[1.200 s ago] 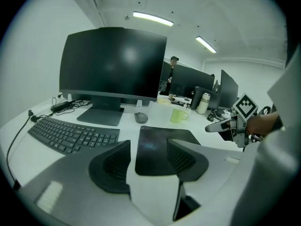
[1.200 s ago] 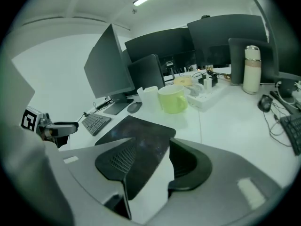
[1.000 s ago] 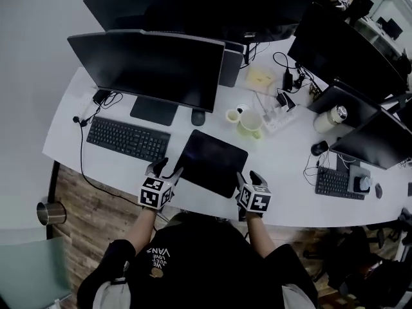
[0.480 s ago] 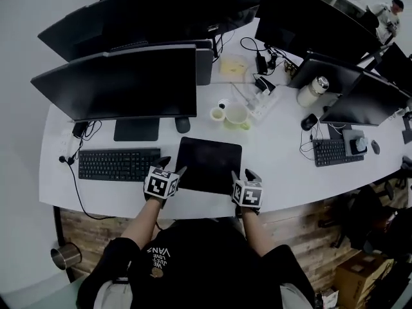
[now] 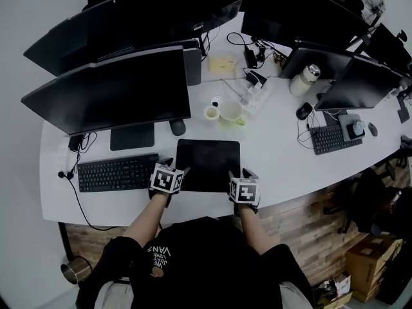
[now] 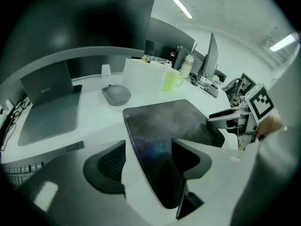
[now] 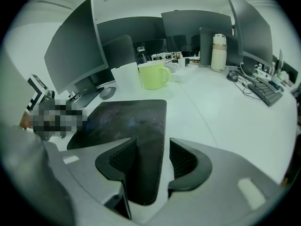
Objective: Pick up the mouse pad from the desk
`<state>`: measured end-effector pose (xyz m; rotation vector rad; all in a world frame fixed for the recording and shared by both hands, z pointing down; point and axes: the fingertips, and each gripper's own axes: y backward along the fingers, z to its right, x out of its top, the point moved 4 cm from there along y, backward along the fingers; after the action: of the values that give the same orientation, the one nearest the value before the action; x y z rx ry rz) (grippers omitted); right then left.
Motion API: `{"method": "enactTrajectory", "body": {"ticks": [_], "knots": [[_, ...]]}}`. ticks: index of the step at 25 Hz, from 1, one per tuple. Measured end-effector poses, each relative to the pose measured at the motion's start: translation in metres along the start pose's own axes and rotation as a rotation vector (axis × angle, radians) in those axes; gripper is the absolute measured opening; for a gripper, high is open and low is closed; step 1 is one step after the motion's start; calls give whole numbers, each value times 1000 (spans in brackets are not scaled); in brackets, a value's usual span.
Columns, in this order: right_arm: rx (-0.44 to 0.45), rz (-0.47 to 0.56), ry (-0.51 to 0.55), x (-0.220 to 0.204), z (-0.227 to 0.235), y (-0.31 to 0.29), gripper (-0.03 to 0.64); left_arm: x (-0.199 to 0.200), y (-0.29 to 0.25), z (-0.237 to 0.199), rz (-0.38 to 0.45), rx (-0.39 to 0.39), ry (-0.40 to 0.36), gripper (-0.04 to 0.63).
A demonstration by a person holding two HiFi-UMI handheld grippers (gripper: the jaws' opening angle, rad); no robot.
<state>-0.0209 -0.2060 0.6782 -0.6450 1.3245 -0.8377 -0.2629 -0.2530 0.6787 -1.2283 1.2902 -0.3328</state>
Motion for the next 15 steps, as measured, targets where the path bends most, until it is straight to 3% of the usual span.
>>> {"method": "enactTrajectory", "body": {"ticks": [5, 15], "knots": [[-11, 4, 9, -1, -1, -1, 210, -5, -6, 4, -27, -11, 20, 284], [8, 1, 21, 2, -9, -2, 212, -2, -8, 9, 22, -7, 116, 284]]}}
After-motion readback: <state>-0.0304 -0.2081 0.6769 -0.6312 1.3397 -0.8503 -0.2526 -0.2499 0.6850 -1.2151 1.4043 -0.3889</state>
